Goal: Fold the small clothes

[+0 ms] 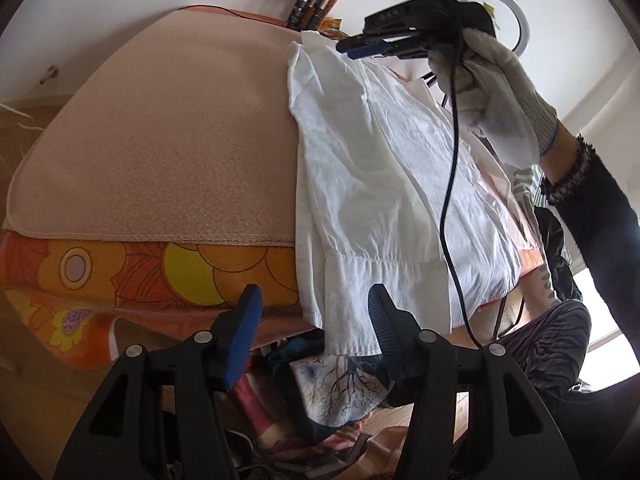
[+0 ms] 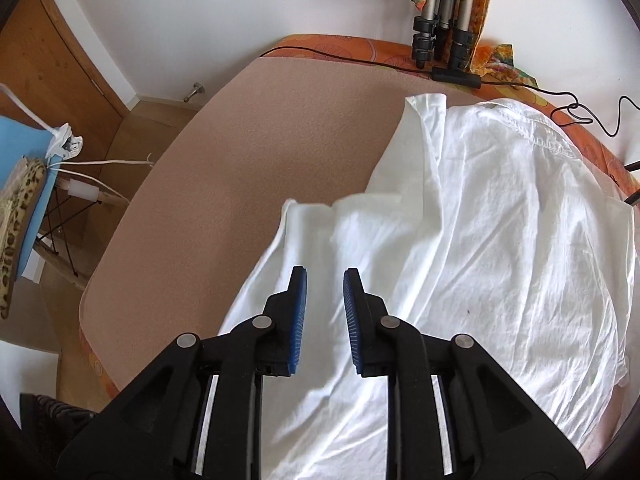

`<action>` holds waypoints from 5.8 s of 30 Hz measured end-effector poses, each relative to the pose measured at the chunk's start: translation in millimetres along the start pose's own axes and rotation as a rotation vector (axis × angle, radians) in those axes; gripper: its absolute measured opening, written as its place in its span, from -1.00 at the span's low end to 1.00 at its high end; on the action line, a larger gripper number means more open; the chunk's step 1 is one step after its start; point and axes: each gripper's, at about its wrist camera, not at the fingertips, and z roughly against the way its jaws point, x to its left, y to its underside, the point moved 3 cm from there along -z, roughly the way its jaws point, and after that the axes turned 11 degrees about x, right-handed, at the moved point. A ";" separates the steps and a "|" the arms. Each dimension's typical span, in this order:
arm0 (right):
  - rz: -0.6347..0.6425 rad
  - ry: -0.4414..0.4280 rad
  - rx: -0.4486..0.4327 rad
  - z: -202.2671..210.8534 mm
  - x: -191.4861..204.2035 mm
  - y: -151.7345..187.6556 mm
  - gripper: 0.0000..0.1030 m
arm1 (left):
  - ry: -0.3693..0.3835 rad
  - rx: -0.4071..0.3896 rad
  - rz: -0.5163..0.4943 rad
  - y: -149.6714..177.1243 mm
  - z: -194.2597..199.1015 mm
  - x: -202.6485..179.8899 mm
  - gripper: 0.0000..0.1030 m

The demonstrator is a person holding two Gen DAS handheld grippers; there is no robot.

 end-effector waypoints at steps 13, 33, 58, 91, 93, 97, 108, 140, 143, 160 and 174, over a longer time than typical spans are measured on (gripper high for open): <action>0.053 0.009 0.105 -34.2 -5.0 64.9 -0.61 | 0.039 0.007 0.017 1.0 -5.1 -7.9 0.03; -0.004 0.040 0.081 -25.5 44.6 -30.2 0.13 | 0.077 -0.017 -0.077 -2.5 -10.3 -35.3 -0.89; -0.190 -0.070 0.024 -19.2 -24.6 -38.6 -0.91 | 0.057 -0.062 -0.342 -5.9 -7.3 -109.2 -0.92; -0.294 -0.019 -0.051 8.5 -173.5 61.5 -0.70 | 0.034 0.025 -0.484 -25.0 -14.8 -163.3 -0.63; -0.310 -0.035 -0.087 22.9 -178.5 70.5 -0.70 | 0.018 -0.005 -0.472 -36.7 -16.8 -159.6 -0.63; -0.319 -0.044 -0.156 55.7 -185.9 96.9 -0.70 | -0.023 -0.018 -0.486 -56.1 -38.2 -162.9 -0.63; -0.426 0.031 -0.319 141.7 -246.6 200.1 -0.33 | -0.051 0.121 -0.501 -51.6 -102.5 -162.3 -0.63; -1.044 0.232 -0.287 129.1 -529.0 438.9 -0.08 | 0.033 0.064 -0.565 -124.4 -135.3 -267.5 -0.09; -0.997 0.270 -0.261 124.9 -523.6 429.6 -0.83 | 0.044 0.061 -0.557 -128.8 -139.0 -268.4 -0.09; -0.609 0.140 -0.487 208.4 -345.4 358.2 -0.92 | 0.109 0.035 -0.399 -141.3 -130.1 -242.3 -0.09; -0.068 -0.117 -0.294 144.2 -138.5 337.1 -0.92 | 0.209 0.084 -0.302 -122.3 -137.1 -236.9 -0.09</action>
